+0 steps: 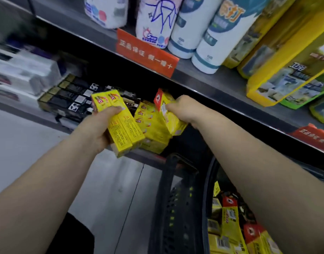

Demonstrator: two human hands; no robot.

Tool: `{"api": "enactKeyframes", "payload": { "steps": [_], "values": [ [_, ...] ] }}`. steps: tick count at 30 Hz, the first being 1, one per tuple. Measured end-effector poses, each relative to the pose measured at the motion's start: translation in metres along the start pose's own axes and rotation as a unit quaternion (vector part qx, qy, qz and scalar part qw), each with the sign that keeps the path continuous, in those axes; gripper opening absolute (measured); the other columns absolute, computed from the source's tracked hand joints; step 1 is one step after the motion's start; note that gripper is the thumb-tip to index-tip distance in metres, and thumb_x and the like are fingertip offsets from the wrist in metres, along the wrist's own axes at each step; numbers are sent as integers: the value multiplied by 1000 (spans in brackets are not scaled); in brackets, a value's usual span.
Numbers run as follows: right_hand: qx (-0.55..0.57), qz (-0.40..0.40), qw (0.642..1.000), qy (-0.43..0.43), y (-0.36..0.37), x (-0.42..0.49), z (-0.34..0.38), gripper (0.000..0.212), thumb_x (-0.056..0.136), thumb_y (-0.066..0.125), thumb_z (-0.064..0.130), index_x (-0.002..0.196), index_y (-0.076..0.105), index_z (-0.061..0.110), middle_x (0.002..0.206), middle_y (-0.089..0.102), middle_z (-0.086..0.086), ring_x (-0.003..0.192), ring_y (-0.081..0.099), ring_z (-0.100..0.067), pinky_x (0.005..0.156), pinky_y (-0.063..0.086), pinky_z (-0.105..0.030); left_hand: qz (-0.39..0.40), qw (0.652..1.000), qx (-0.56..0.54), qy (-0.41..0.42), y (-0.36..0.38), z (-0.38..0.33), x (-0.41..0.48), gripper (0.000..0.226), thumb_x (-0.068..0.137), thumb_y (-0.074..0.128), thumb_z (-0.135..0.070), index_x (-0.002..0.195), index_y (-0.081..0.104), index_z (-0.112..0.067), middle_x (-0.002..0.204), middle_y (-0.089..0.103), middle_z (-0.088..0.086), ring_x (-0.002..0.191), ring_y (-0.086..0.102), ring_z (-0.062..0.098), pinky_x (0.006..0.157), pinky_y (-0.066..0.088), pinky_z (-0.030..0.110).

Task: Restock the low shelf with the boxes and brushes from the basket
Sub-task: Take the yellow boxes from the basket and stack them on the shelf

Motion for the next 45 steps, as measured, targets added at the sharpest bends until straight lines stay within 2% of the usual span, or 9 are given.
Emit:
{"api": "enactKeyframes", "payload": {
  "steps": [4,9,17,23,28,32,37,40,45],
  "values": [
    [-224,-1,974,-39,14,46,-5,48,99,41,27,139,33,1,139,46,-19,124,48,-32,94,38,-30,-32,999,11,-12,-8,9,21,14,84,68,-25,90,60,-14,86,70,7,73,68,21,56,50,33],
    [-175,16,984,-29,26,94,-22,47,97,43,6,143,32,6,144,38,-19,131,39,-32,100,32,-29,-16,1000,21,-7,0,17,40,13,83,69,-25,90,61,-18,87,72,6,77,69,22,62,52,34],
    [-147,139,979,-6,71,127,-52,53,103,33,26,151,10,29,156,19,-13,137,31,-30,108,30,-30,6,999,39,-1,18,27,59,22,84,67,-28,102,61,-16,93,71,5,77,67,20,57,48,30],
    [-168,142,975,20,67,125,-54,59,102,35,27,152,5,19,158,10,-11,144,16,-29,116,18,-35,-4,1000,19,-10,27,32,63,28,84,67,-26,108,58,-16,98,69,6,82,66,21,58,48,30],
    [-110,165,977,-83,53,81,3,46,92,46,12,138,42,11,142,43,-10,127,43,-22,99,35,-26,-14,1000,-2,6,29,31,64,29,81,71,-27,106,60,-17,98,71,5,80,68,19,58,50,29],
    [25,284,954,-90,63,25,15,67,83,65,28,140,30,24,121,60,-3,110,60,-20,96,50,-42,19,1000,-15,9,36,30,60,37,81,70,-29,113,62,-14,100,73,7,84,71,22,65,57,36],
    [123,214,967,-57,41,23,-3,58,84,68,15,133,37,14,106,67,-4,94,67,-17,83,56,-31,40,999,10,26,42,30,53,37,82,66,-38,110,62,-14,101,72,6,93,69,24,74,57,39],
    [-5,67,997,-41,19,52,-14,53,93,55,28,137,35,6,86,60,3,74,59,-11,61,49,-9,5,1000,21,6,38,32,53,44,82,65,-43,115,57,-15,107,68,8,99,65,28,72,55,39],
    [-91,-29,995,-30,16,110,-41,44,97,46,13,138,32,7,134,45,-20,119,47,-30,85,37,-27,-19,999,26,-12,33,34,52,50,82,65,-45,122,52,-18,119,62,10,109,59,34,90,49,53]
  ]
}}
Point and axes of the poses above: each hand's wrist, its own x-axis towards the middle knuckle, its own y-axis out of the palm, z = x × y, the point moved 5 cm from there along x, towards the middle knuckle
